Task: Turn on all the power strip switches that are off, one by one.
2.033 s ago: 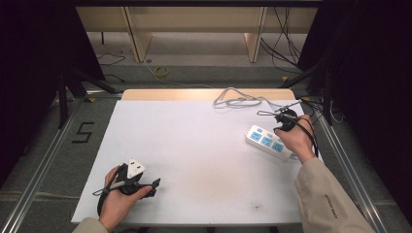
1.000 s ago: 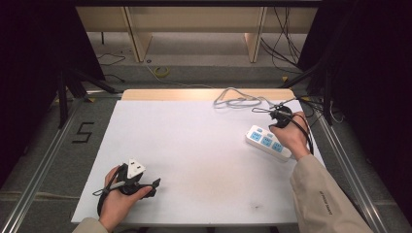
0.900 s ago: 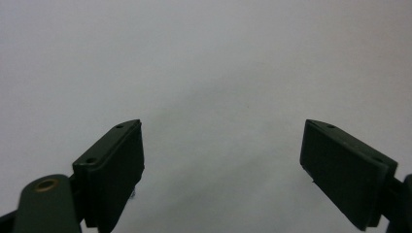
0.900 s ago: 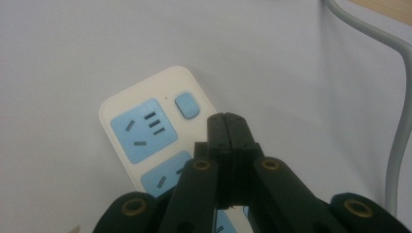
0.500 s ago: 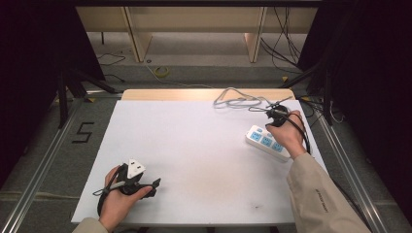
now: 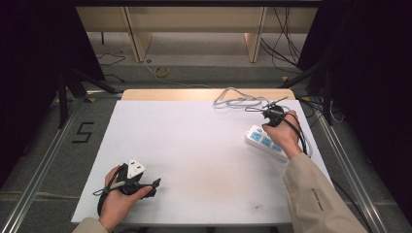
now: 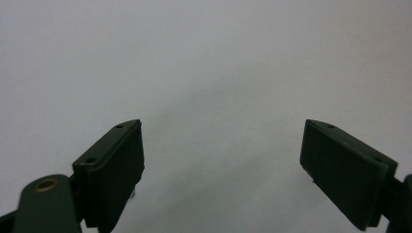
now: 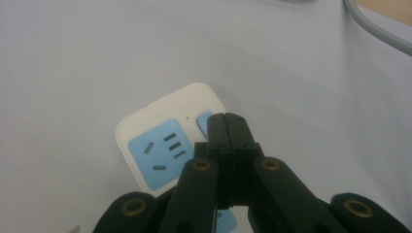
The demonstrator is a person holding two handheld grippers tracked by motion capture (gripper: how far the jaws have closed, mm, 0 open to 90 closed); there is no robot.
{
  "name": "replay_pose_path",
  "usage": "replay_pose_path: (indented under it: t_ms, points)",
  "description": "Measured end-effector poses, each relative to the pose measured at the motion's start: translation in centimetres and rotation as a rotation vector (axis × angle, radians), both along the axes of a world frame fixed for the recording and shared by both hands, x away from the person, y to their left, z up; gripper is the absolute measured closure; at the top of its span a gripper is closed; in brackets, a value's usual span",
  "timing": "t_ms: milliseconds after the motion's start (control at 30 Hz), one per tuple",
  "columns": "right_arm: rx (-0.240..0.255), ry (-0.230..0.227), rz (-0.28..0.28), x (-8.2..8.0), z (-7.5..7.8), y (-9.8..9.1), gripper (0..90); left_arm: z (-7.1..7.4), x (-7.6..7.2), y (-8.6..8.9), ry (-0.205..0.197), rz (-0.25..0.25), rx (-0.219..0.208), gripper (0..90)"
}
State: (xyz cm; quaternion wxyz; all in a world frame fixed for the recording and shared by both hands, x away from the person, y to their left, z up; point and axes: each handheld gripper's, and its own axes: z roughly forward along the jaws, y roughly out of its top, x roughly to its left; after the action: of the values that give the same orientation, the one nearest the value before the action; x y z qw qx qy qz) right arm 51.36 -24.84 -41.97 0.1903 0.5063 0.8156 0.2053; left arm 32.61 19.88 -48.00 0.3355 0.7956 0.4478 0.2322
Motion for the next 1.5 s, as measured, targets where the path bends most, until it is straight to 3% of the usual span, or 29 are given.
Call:
replay_pose_path:
  t_ms: [767, 1400, 1500]
  points:
    - [0.008, 0.009, -0.006, 1.0, -0.8, 0.7, 90.0, 0.0, 0.0, 0.0, 0.0, 0.0, -0.002, 15.7]
    - [0.031, 0.047, -0.012, 1.7, -1.8, 0.6, 90.0, 0.0, 0.1, 0.0, 0.001, -0.004, -0.002, 15.7]
    - [-0.003, 0.044, -0.016, 1.7, -1.8, 0.6, 90.0, -0.1, 0.1, -0.1, 0.001, -0.007, 0.0, 15.7]
